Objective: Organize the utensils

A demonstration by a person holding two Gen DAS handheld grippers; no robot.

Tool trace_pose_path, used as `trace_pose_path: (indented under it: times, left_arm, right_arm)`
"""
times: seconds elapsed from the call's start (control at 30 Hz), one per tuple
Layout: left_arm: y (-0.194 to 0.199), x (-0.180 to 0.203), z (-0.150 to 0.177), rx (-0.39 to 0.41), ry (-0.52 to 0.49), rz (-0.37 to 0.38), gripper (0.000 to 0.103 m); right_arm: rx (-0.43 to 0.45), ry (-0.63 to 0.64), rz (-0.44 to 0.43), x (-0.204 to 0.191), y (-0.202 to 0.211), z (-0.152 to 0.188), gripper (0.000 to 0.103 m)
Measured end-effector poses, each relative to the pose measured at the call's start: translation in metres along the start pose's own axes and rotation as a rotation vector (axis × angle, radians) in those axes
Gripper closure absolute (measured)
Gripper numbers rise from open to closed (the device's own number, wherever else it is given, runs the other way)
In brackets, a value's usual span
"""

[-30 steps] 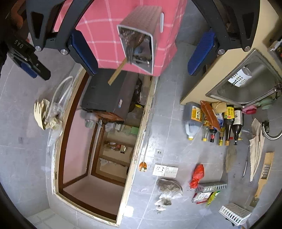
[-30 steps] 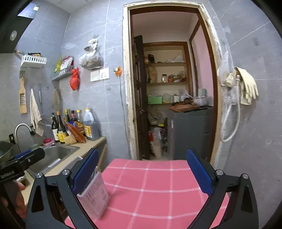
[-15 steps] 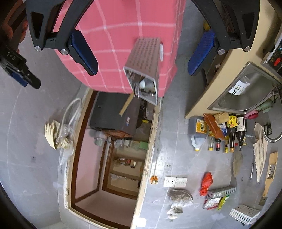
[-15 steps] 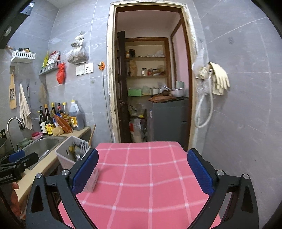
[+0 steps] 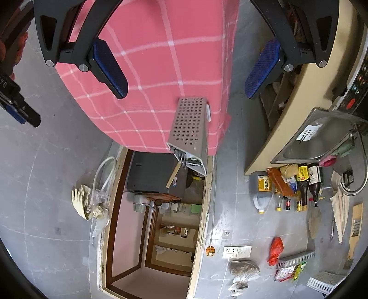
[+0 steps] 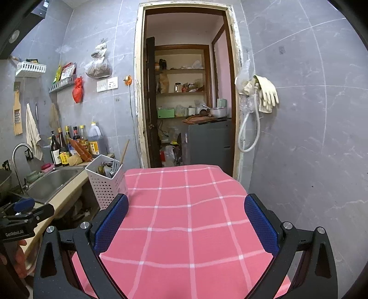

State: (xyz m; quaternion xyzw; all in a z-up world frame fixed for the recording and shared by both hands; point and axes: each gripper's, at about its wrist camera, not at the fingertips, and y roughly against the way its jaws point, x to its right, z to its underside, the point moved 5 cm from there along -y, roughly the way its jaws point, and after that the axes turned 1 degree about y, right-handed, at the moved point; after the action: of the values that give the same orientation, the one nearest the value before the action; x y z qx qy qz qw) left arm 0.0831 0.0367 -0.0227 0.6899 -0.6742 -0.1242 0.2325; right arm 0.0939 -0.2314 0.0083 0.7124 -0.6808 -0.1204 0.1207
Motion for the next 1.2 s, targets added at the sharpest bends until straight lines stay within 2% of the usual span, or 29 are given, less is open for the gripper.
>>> trace_pose_path:
  times: [0.57, 1.2]
  left_arm:
    - [0.031, -0.01, 0.027, 0.035, 0.008, 0.018, 0.001]
    - [0.044, -0.006, 0.036, 0.056, -0.015, 0.032, 0.001]
  right_arm:
    - [0.005, 0.021, 0.014, -0.018, 0.044, 0.031, 0.004]
    - [-0.019, 0.024, 0.009, -0.02, 0.043, 0.038, 0.004]
